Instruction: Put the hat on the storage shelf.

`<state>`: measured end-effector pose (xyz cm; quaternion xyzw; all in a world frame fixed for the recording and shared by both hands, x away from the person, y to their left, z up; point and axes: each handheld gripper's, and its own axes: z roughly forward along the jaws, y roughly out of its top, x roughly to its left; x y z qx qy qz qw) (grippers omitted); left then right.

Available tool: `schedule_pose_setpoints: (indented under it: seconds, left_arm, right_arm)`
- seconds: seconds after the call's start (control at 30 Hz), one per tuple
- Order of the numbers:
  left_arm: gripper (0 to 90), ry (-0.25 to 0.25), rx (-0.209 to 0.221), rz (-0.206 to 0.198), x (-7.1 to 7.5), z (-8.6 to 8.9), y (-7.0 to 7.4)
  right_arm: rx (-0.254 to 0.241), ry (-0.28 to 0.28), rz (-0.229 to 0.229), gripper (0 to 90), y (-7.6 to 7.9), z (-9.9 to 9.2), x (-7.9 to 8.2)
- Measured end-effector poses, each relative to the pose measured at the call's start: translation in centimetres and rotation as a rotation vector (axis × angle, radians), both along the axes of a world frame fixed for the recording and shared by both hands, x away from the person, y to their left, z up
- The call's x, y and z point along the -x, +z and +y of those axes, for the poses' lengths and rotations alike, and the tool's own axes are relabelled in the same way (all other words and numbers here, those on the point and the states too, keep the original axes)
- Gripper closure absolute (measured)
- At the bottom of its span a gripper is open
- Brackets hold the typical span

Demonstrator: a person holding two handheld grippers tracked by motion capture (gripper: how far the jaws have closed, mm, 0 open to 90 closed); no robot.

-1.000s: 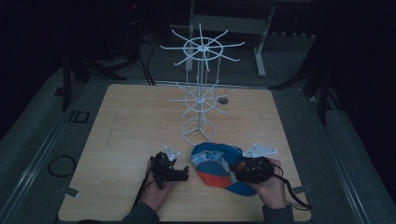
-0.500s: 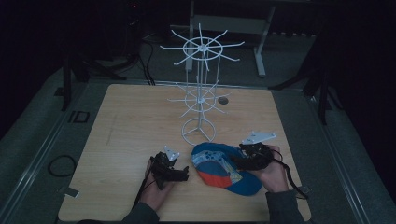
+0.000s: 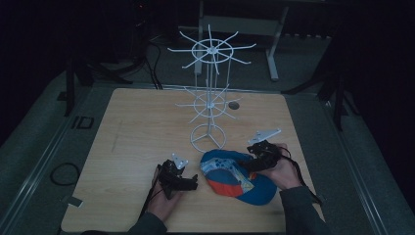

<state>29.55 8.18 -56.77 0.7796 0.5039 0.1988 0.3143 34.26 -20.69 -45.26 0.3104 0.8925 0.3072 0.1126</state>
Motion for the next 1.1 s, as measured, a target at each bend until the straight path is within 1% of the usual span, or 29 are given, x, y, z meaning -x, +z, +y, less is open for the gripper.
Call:
schedule_pose_setpoints:
  seconds: [0.27,0.43,0.6,0.67,0.87,1.0,1.07,1.1]
  left_arm:
    - [1.9,0.001,0.001,-0.002,0.0,0.0,0.0]
    - [1.9,0.002,0.001,-0.002,0.0,0.0,0.0]
    - [1.9,0.002,0.001,-0.003,0.0,0.0,0.0]
    - [1.9,0.002,0.001,-0.003,0.0,0.0,0.0]
    - [1.9,0.002,0.0,-0.003,0.0,0.0,0.0]
    - [1.9,0.002,0.0,-0.003,0.0,0.0,0.0]
    - [1.9,0.001,0.0,-0.003,0.0,0.0,0.0]
    - [1.9,0.002,0.001,-0.003,0.0,0.0,0.0]
  right_arm:
    - [0.027,0.032,0.02,30.6,-0.1,0.6,-1.0]
    - [0.041,0.055,0.023,29.8,-0.1,1.3,-1.2]
    - [0.042,0.08,0.017,29.3,0.1,2.1,-1.3]
    - [0.045,0.09,0.023,29.1,0.2,2.4,-1.5]
    - [0.08,0.114,0.045,28.5,-0.2,3.5,-2.1]
    - [0.093,0.127,0.062,28.4,-0.5,4.1,-2.4]
    - [0.098,0.134,0.063,28.3,-0.6,4.3,-2.6]
    - [0.109,0.14,0.075,28.0,-0.9,4.7,-2.8]
